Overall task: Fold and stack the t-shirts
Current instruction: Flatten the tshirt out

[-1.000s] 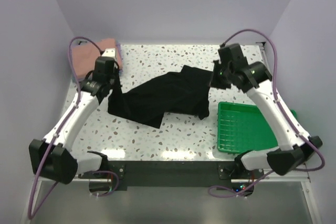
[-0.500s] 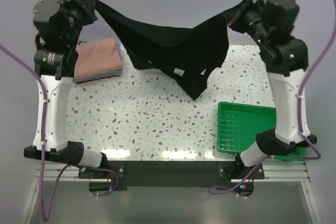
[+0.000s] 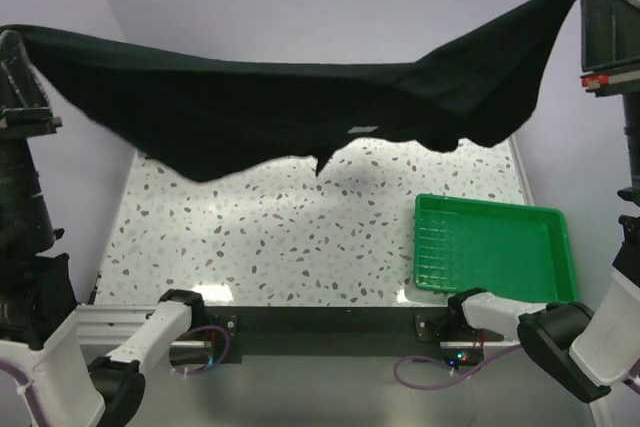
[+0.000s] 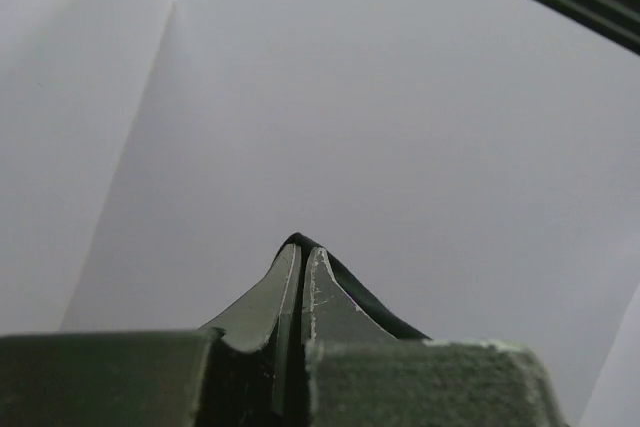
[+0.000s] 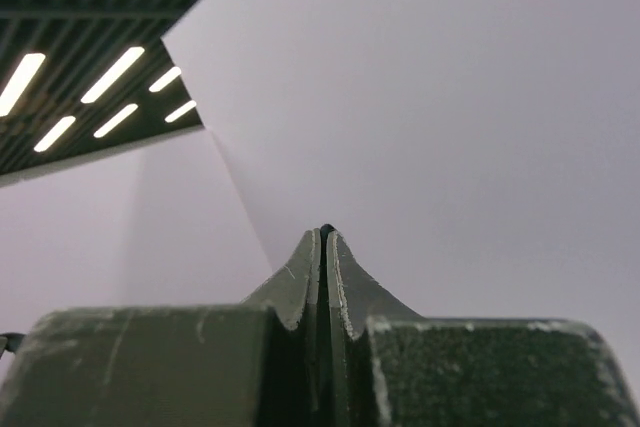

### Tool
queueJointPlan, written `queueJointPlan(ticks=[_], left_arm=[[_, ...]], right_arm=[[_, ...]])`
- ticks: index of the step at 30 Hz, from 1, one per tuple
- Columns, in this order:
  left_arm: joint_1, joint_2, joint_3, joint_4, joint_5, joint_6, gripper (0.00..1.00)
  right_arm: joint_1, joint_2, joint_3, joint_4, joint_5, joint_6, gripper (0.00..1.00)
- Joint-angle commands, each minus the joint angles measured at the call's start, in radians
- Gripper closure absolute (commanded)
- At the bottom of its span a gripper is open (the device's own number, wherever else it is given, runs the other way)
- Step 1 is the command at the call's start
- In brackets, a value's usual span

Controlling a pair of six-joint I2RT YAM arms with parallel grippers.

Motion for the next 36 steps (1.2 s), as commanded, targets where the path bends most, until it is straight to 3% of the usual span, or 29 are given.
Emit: queueJointPlan(ticks=[1,11,17,24,32,36], left_arm=[[0.008,0.0,-0.01,0.041,-0.099,0.075,1.0],[0.007,0.092,-0.25,-0.091,-0.053,0.059,1.0],[0.008,0.171,-0.389,-0.091,-0.016,0.062,1.0],[0.008,0.184,-0.38,-0.12,0.009,0.05,1.0],[0.008,0.089,-0.223,-0.129,-0.019,0.075,1.0],[0.008,0.043,-0.142,-0.112,-0.06,0.099,1.0]], right_arm=[[0.0,0.026,0.014,0.101,-0.034,0.026,1.0],[0.0,0.266,-0.022,0.022,0.004,0.009,1.0],[0.0,0.44,-0.061,-0.064,0.035,-0.06,1.0],[0.001,0.371,-0.226,-0.049,0.033,-0.082,1.0],[0.001,0.14,-0.194,-0.064,0.046,-0.079,1.0],[0.001,0.072,-0.103,-0.072,0.038,-0.088,1.0]])
